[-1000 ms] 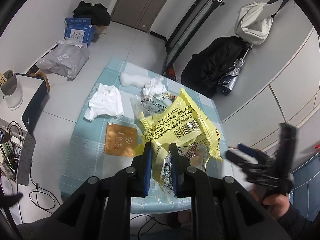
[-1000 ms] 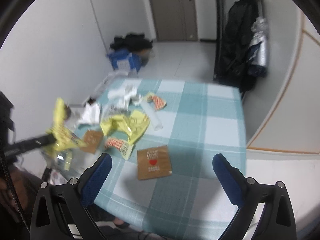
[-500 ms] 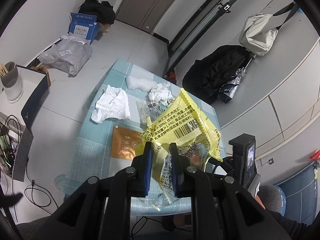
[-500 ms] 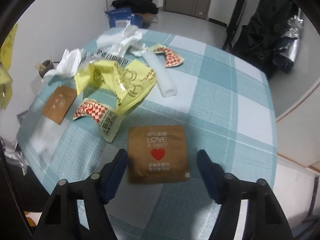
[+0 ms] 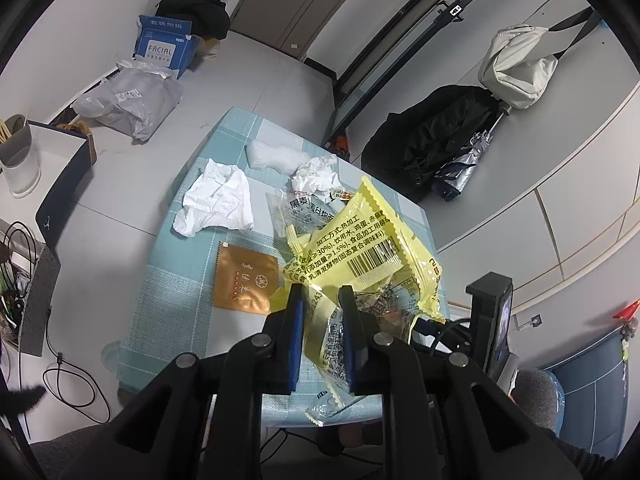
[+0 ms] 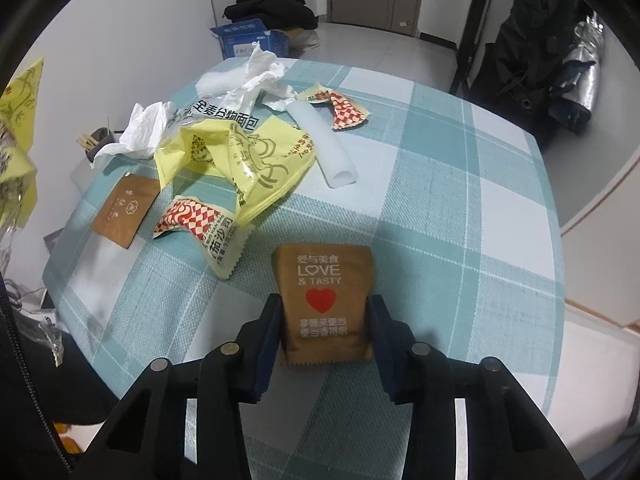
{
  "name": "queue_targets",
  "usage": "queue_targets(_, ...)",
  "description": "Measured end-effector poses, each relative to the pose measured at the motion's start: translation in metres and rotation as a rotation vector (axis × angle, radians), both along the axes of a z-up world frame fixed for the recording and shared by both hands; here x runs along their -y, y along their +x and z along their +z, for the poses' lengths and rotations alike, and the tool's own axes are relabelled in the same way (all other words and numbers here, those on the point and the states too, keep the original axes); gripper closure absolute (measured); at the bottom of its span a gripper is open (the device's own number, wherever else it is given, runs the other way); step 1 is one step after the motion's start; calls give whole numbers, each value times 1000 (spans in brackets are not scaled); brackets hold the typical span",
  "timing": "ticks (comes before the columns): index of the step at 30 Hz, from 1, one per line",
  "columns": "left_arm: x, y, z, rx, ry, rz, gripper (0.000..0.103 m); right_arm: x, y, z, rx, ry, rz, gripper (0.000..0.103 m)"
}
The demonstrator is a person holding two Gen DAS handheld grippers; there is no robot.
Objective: Collect trash
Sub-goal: 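Grasp the brown LOVE & TASTY sachet with the right tool while the left holds the wrapper, then carry both items to the white bin and open both tools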
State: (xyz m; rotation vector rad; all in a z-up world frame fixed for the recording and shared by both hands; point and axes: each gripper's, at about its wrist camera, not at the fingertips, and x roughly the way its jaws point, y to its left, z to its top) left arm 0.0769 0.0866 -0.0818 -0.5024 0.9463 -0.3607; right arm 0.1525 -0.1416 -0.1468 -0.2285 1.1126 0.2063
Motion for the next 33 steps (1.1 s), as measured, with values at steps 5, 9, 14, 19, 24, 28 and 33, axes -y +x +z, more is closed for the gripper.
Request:
queue_targets(5, 2, -3, -1, 1, 9, 0, 91, 0, -7, 1, -8, 14, 7, 65)
queue_targets(9, 7, -6, 1, 12, 16, -31, 91, 4, -13, 8, -4, 52, -4, 65)
queue_targets(14, 9, -10, 10, 43, 36, -25, 90, 7, -20, 28, 27, 89, -14, 65)
queue_targets(19, 18, -16, 29, 86, 51, -19, 91, 23, -34, 69, 91, 180, -48, 65)
queue_targets(24, 44, -20, 60, 132, 60, -60, 91, 41, -55, 129, 212, 223, -47, 65)
queue_targets(28, 82, -28, 105, 209, 66, -141, 91, 63, -79, 190, 322, 253, -44, 65)
queue_targets(33, 138, -37, 148, 265, 59, -264, 90, 122, -118, 260, 476, 309, -121, 65)
